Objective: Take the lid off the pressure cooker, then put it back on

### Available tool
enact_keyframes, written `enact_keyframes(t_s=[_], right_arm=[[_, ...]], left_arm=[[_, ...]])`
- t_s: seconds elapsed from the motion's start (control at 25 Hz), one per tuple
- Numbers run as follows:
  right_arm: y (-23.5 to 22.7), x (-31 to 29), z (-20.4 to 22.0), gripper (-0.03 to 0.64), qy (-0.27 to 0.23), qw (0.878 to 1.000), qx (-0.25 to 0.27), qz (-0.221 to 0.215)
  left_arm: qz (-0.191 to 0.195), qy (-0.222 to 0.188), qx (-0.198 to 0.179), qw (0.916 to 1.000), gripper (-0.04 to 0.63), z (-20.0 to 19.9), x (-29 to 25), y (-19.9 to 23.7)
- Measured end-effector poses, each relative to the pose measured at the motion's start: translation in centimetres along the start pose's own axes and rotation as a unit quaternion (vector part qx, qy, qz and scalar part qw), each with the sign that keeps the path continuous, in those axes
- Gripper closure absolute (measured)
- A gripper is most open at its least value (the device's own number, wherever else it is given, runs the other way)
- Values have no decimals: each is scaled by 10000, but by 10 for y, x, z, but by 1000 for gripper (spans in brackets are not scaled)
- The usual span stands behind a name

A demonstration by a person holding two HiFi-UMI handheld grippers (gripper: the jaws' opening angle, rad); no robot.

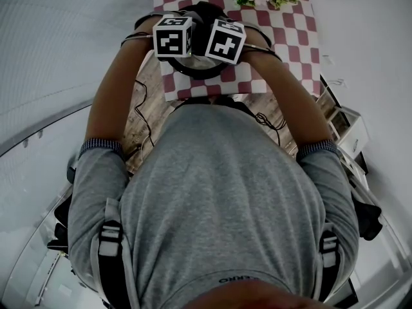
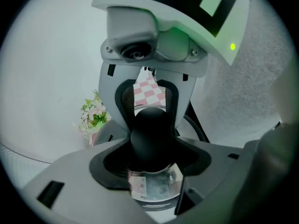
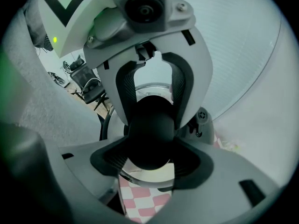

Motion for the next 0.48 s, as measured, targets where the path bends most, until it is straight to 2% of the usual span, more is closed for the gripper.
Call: enact_keyframes(t_s=[0.48], right_arm=[[-2, 13, -3, 324, -20, 9995, -317, 95]], left_arm=[[21, -368, -285, 9989, 295, 0, 11, 3]])
Point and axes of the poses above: the fingertips, and each gripper's own axes: x backward along the fingers, y to its left, z out of its underside, the point moved 4 cm from there along x, backward along the fingers, and after that the axes turned 9 degrees about y, right-handed, at the moved point
